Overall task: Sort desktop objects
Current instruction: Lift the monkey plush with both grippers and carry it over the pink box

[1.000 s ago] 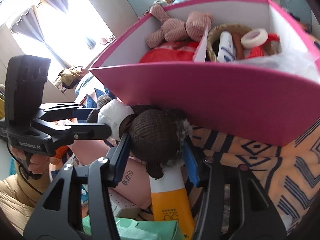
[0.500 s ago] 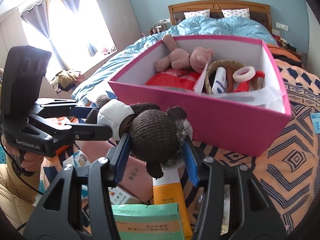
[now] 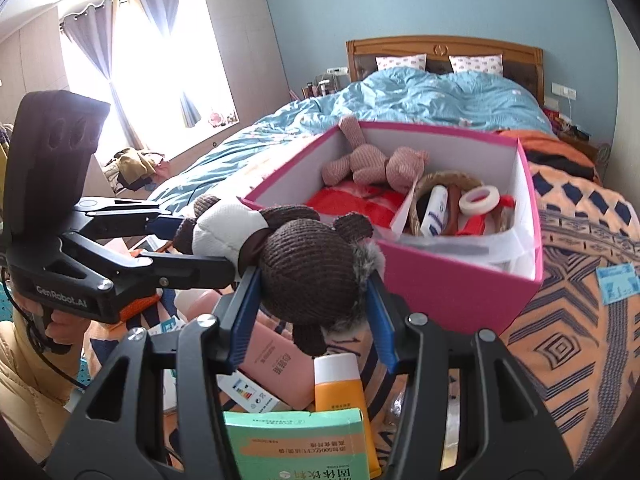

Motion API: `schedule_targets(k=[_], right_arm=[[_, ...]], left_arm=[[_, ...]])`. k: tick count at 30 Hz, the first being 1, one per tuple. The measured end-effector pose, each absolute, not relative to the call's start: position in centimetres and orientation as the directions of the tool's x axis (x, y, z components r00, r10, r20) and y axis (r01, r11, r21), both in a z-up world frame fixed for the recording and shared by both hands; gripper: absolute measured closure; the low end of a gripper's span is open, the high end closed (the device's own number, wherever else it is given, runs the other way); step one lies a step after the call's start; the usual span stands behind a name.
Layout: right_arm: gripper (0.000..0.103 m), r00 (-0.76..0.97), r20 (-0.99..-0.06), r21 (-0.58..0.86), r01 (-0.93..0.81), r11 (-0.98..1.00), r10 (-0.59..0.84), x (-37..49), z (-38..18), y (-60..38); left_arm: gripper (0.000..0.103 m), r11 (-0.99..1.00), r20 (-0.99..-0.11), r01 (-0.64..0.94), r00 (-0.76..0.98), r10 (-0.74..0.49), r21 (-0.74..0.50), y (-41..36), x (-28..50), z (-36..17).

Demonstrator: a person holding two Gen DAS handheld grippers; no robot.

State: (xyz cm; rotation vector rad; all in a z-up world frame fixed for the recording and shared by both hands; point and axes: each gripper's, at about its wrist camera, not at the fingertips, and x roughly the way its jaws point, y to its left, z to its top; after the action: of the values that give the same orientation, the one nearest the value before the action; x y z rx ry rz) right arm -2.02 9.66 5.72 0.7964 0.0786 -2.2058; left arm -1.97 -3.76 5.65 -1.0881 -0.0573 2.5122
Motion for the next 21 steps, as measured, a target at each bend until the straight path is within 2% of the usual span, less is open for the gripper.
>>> schedule_targets(k=[21], right_arm=[[0.05,-0.565,-0.498,0.129,0.702,-0.701,-0.658,-3.4,8.9,9.1]], left_arm=[[0.048,-0.932,-0.643,-0.334,-0.685,0.343,-0.142,-4.2,-3.3,8.5]])
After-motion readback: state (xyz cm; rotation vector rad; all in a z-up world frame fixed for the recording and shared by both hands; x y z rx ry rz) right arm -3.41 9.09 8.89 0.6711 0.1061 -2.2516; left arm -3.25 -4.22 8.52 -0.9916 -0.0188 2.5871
